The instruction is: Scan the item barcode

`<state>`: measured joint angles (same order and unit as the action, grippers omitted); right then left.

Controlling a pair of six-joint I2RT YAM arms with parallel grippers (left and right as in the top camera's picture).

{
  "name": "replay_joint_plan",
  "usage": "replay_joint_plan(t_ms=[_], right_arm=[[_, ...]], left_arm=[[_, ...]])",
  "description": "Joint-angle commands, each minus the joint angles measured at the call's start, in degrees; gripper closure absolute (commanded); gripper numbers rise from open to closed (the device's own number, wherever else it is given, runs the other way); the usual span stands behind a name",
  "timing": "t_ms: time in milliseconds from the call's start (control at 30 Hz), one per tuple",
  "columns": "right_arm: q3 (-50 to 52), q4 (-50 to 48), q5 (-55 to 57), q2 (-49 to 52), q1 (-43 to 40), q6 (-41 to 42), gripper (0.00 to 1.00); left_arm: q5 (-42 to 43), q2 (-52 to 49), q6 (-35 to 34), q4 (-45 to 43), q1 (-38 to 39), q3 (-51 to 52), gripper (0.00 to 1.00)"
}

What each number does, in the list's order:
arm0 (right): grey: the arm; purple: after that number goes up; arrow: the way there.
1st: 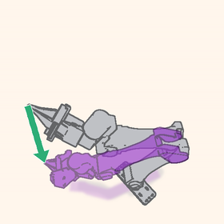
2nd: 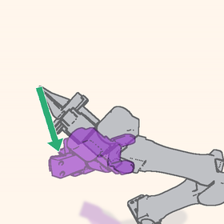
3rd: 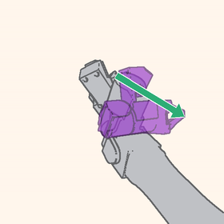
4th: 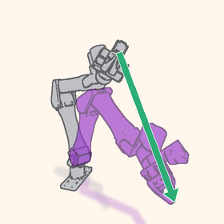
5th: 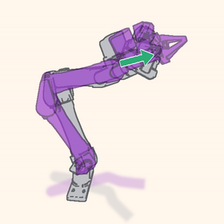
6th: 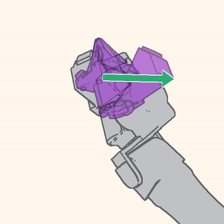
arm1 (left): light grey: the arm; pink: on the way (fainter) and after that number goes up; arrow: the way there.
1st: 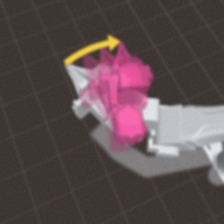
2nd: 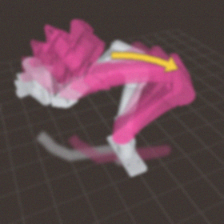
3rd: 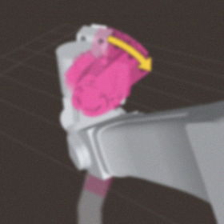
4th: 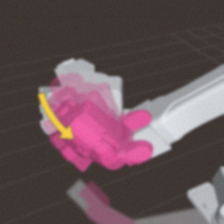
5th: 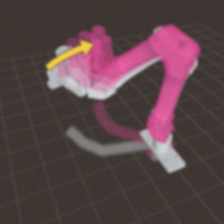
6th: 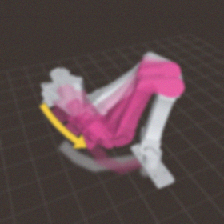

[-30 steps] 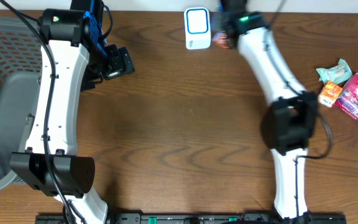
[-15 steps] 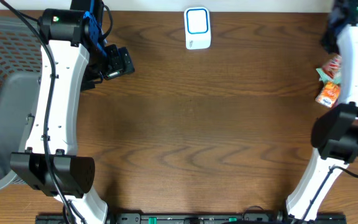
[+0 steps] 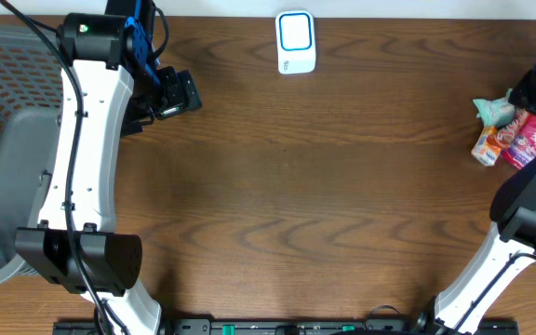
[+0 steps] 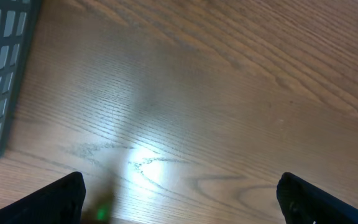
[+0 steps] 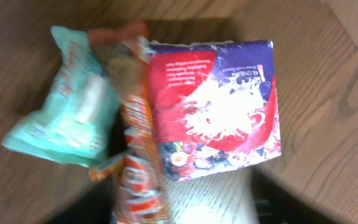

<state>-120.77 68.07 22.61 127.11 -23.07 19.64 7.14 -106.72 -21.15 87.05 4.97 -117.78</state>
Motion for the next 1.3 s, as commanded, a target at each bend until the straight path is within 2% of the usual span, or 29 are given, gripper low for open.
replay_joint_plan(t_ms=[0, 100, 133, 233, 400, 633, 833, 1067, 1267], right_arm=[[0.0, 1.8, -1.1, -0.1, -0.2, -0.2, 0.15], [-0.5, 4.1, -1.1, -1.5, -0.2, -0.4, 0.02], [-0.8, 4.9, -1.1, -2.4, -0.1, -0.4, 0.01], [-0.8, 6.1, -1.9, -6.4, 0.2, 1.1, 0.01], [-0.8, 10.1, -13.2, -17.2, 0.2, 4.5, 0.01], [1.5, 18.1, -17.9, -32.7, 2.7, 6.7, 0.01], [14.7, 17.7, -19.3, -47.6, 12.3, 5.5, 0.01], [38.7, 13.3, -19.1, -63.8, 24.6, 5.4, 0.01], [50.7, 14.8, -23.8, -69.9, 26.9, 5.6, 0.01]], left_arm=[[-0.3, -0.5, -0.1, 0.3, -0.2, -0.1, 0.02], [-0.3, -0.5, -0.1, 0.3, -0.2, -0.1, 0.02], [-0.3, -0.5, -0.1, 0.3, -0.2, -0.1, 0.02], [-0.3, -0.5, -0.1, 0.3, -0.2, -0.1, 0.02], [-0.3, -0.5, -0.1, 0.3, -0.2, -0.1, 0.02], [-0.3, -0.5, -0.1, 0.3, -0.2, -0.1, 0.02], [-0.3, -0.5, -0.1, 0.3, -0.2, -0.1, 0.02], [-0.3, -0.5, -0.1, 0.3, -0.2, -0.1, 0.02], [-0.3, -0.5, -0.1, 0.3, -0.2, -0.1, 0.02]])
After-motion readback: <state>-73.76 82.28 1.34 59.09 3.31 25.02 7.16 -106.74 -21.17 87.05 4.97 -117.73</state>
